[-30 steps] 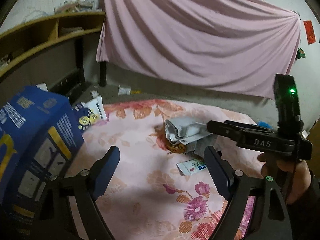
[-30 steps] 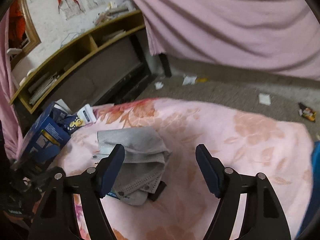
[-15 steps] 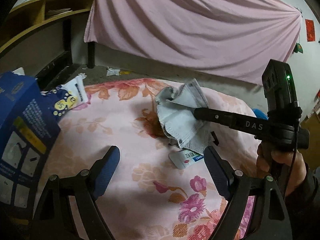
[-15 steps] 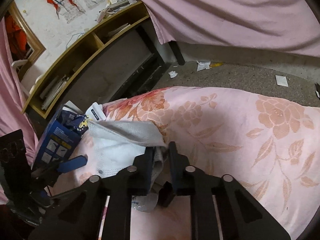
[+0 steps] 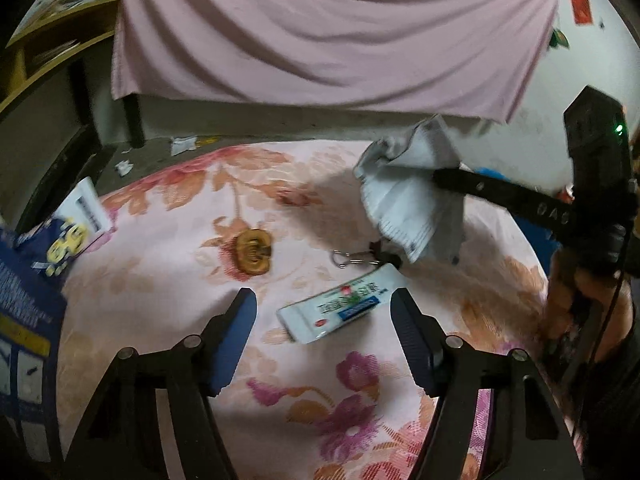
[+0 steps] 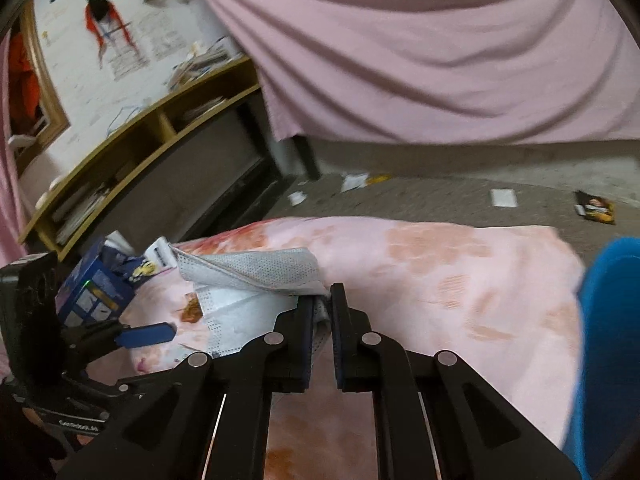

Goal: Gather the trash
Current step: 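Close the right tool on the grey face masks and lift them, then grasp the white toothpaste tube with the left tool while the right tool holds the masks, then carry the masks and toothpaste tube with both tools over the blue bucket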

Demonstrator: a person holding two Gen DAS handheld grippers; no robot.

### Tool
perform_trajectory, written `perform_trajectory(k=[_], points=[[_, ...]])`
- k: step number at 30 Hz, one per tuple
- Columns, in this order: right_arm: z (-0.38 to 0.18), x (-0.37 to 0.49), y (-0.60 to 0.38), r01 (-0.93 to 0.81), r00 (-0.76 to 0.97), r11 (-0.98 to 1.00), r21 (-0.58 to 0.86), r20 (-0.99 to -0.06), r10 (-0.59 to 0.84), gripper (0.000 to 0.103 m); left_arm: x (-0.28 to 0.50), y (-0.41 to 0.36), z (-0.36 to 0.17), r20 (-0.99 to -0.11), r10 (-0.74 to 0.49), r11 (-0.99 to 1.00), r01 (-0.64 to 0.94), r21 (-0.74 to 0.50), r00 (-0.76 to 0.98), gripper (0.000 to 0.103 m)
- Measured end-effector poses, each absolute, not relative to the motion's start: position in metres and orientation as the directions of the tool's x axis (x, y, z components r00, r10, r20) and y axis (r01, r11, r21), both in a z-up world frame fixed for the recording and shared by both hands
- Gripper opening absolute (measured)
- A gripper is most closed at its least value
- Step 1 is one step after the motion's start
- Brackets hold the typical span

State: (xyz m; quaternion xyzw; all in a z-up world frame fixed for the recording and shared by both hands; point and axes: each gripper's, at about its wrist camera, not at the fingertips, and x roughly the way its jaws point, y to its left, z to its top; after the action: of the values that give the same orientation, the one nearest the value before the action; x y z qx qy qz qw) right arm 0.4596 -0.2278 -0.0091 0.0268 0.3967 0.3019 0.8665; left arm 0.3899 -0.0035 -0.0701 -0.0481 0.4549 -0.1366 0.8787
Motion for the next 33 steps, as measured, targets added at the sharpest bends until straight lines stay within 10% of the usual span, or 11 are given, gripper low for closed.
perform_trajectory(k=[17, 33], points=[[0.0, 0.441, -0.269, -0.457, 0.566, 0.83, 0.32, -0.615, 0.549, 0.006, 0.374, -0.048, -0.085, -0.804, -0.287, 0.923, 0.376, -0.085, 0.521, 0.001], [0.042, 0.402, -0.333, -0.427, 0.731, 0.842, 0.329, -0.423, 0.535, 0.006, 0.365, -0.076, -0.035, -0.648, -0.315, 0.94, 0.321, -0.113, 0.693, 0.0]])
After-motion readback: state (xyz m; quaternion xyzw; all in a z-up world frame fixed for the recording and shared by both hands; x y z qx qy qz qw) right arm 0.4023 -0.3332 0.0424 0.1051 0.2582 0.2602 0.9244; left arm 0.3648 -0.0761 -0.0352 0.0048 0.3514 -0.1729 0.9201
